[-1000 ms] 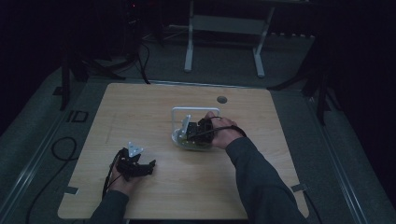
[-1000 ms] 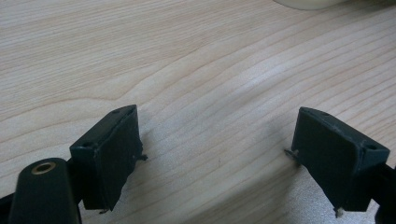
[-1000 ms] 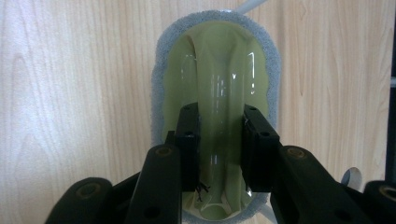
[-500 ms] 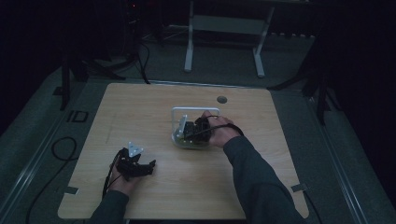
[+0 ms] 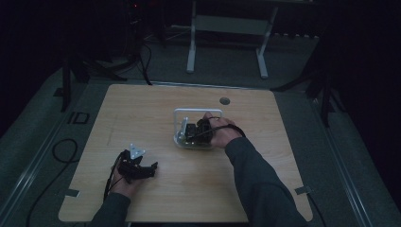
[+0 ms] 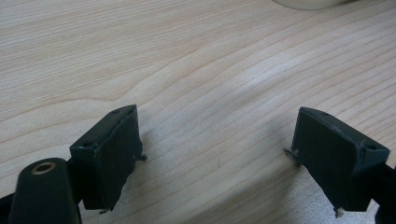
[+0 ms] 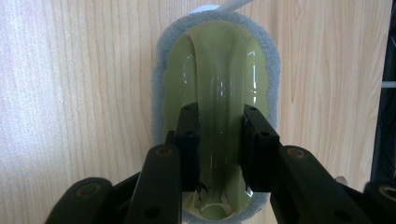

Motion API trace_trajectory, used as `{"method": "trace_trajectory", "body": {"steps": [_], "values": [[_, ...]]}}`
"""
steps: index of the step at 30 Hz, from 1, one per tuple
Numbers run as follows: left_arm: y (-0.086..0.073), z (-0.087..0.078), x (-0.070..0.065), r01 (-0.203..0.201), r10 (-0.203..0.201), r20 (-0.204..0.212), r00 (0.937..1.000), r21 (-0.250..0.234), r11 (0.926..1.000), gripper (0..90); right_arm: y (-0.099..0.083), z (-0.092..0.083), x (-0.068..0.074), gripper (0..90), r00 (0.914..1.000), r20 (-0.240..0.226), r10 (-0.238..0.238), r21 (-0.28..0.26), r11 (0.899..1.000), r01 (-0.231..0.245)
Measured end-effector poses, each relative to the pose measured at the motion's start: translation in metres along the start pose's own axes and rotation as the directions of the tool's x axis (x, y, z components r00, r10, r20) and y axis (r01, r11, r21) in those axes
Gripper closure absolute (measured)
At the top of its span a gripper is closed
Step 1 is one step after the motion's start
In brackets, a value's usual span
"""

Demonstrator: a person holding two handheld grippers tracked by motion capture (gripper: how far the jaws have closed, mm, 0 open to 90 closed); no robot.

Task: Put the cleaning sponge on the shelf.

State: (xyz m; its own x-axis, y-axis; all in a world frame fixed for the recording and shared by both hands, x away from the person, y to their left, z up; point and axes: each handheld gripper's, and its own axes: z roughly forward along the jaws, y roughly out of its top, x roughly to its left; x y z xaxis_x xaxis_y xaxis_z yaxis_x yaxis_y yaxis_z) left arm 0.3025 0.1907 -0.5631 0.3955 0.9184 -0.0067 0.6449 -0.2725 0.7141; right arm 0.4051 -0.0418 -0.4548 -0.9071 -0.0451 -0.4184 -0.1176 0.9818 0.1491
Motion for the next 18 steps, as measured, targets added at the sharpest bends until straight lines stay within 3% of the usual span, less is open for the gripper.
{"method": "trace_trajectory", "body": {"steps": [18], "values": [[0.000,0.000,0.000,-0.001,0.001,0.000,1.0000,0.000,1.0000,15.7,0.003,0.017,-0.001,71.3,0.9999,-0.005,-0.011,0.027,1.000,0.011]]}}
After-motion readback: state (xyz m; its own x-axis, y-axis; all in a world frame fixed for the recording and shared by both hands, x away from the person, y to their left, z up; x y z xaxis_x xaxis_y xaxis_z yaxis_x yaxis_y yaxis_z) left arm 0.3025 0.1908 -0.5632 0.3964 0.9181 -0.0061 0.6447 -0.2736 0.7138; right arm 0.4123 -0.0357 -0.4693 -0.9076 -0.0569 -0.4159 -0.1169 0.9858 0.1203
